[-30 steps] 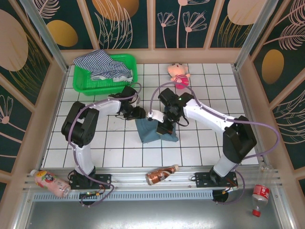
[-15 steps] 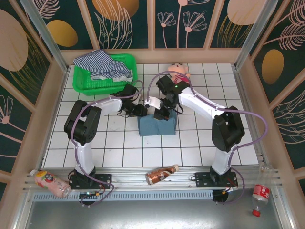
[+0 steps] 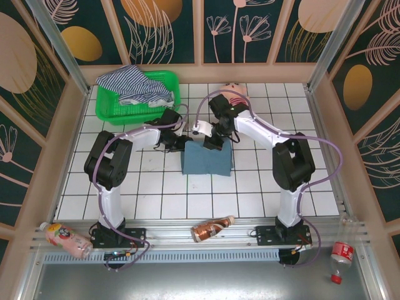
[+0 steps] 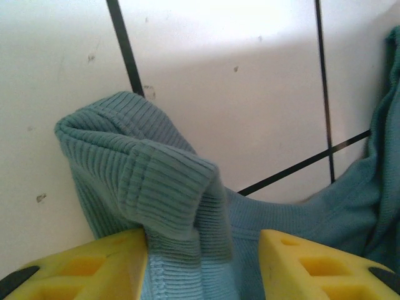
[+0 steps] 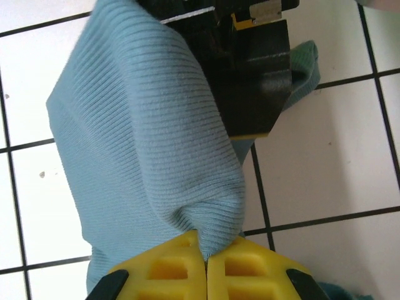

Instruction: Fold and stack the tank tops

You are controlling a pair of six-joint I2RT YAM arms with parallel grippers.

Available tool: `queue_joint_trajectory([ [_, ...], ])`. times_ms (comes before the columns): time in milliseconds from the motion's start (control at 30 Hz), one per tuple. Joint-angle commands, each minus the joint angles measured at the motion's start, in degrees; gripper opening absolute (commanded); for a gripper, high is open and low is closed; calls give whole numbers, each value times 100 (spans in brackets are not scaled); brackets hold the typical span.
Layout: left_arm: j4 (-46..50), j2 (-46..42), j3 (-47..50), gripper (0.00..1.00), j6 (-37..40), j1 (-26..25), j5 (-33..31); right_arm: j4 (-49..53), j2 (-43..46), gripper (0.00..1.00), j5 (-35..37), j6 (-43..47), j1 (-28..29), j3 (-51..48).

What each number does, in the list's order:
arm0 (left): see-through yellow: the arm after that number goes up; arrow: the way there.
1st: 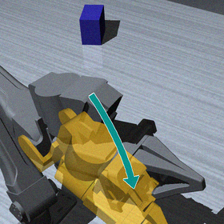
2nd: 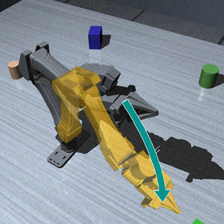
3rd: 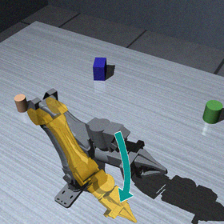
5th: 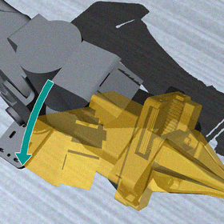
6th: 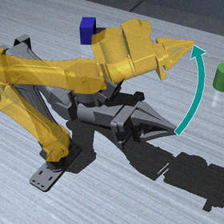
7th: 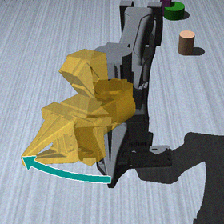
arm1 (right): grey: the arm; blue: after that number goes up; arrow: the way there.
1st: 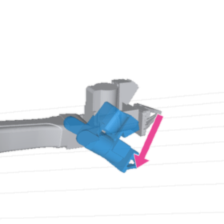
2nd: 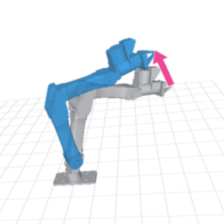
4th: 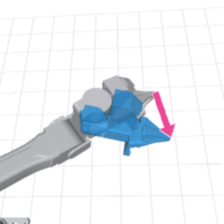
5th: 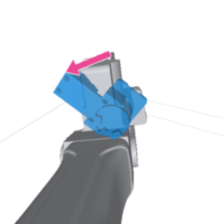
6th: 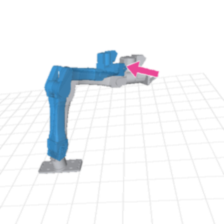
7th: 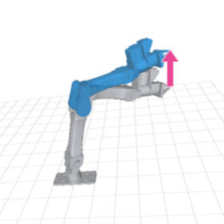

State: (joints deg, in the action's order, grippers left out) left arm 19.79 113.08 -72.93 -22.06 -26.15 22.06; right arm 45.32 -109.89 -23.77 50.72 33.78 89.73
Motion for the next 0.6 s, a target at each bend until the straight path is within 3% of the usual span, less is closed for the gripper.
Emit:
queue_joint_trajectory([
  [0, 283, -295, -352, 53, 16, 14, -139, -397, -141, 6, 29, 184, -45, 70],
  [233, 849, -805, -594, 59, -128, 49, -744, -651, -240, 6, -128, 168, -176, -13],
  [400, 1583, -1008, -880, 60, -79, 143, -1607, -842, -400, 6, -286, 124, -211, 7],
  [567, 1899, -1375, -1138, 61, -114, 198, -1887, -971, -723, 7, -295, 15, -212, 135],
])
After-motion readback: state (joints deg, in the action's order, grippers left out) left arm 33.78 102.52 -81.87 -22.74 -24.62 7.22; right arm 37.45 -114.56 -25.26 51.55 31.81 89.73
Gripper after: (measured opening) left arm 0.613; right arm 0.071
